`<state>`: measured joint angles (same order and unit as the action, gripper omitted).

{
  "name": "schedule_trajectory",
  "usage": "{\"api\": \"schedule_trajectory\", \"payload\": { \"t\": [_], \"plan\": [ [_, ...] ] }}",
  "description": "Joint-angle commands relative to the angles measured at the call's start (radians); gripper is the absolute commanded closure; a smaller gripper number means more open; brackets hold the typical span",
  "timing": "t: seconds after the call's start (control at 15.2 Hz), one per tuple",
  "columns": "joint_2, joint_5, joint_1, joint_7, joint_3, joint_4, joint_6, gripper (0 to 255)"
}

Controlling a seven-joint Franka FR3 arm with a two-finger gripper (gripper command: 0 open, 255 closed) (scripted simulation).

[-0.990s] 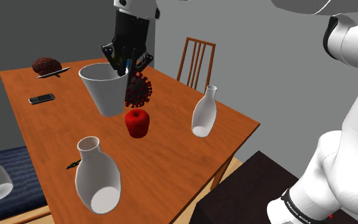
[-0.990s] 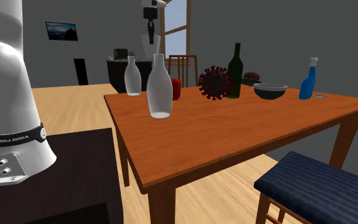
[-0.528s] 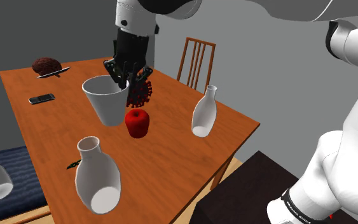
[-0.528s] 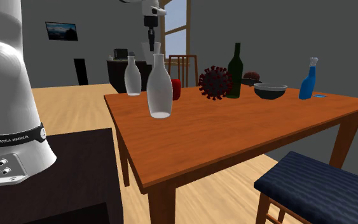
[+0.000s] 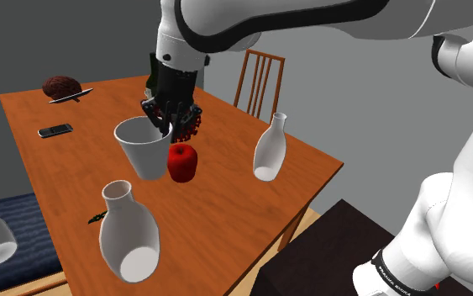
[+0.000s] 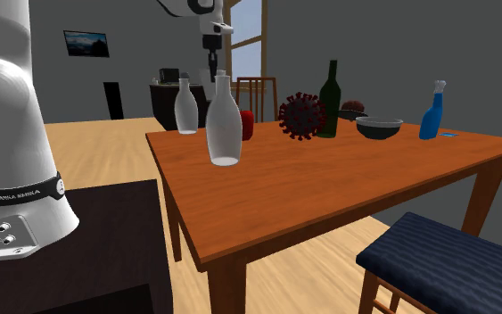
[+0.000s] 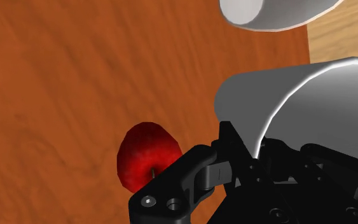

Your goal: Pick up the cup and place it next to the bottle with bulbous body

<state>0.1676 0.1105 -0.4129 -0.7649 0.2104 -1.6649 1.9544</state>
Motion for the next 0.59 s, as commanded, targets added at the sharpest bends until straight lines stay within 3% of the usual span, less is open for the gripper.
{"api": "schedule_trajectory", "payload": {
  "t": [0.0,0.53],
  "plan": [
    [0.002,0.000,-0.001,0.001,0.001,-0.024,0.027,255],
    [0.019,0.002,-0.002,0.012,0.001,-0.109,0.129,255]
  ]
}}
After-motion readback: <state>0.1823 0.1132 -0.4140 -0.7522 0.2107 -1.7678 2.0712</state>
